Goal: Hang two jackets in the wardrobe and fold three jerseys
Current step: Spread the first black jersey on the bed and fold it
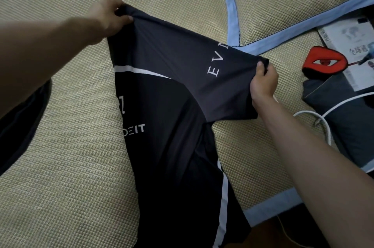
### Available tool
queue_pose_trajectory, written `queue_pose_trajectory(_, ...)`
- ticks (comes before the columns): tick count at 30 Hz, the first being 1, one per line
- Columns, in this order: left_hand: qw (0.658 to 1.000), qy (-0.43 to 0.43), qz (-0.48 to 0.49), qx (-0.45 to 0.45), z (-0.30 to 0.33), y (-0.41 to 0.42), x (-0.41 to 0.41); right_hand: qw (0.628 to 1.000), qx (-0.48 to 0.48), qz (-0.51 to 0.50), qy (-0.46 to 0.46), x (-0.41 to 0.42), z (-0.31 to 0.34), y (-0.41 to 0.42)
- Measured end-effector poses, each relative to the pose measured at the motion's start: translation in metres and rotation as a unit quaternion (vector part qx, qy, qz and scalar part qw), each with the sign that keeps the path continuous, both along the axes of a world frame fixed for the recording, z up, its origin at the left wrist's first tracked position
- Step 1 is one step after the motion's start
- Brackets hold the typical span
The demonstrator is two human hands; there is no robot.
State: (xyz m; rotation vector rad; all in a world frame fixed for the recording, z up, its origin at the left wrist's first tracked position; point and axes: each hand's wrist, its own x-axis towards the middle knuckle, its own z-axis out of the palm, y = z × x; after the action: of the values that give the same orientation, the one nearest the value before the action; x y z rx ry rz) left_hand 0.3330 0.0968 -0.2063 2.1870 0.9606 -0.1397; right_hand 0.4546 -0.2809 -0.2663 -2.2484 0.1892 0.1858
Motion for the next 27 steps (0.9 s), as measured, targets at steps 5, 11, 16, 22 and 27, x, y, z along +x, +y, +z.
queue_pose_trajectory(5,0.995,0.004,0.041,0.093,-0.018,-0.017,-0.006,0.999,-0.005,0.021,0.031,-0.005,0.005,-0.001)
queue_pose_trajectory(11,0.940,-0.026,-0.152,0.305,-0.012,-0.064,-0.038,0.964,0.076,0.098,0.234,-0.026,0.034,-0.048)
queue_pose_trajectory(16,0.871,-0.083,-0.346,0.339,-0.021,-0.117,-0.082,0.958,0.036,0.141,0.248,-0.046,0.036,-0.079)
queue_pose_trajectory(22,0.869,-0.073,-0.452,0.189,-0.020,-0.212,-0.168,0.975,0.025,0.103,0.194,-0.095,0.031,-0.102)
queue_pose_trajectory(27,0.883,0.119,-0.444,0.088,-0.008,-0.270,-0.263,0.904,-0.026,0.287,0.315,-0.209,0.044,-0.143)
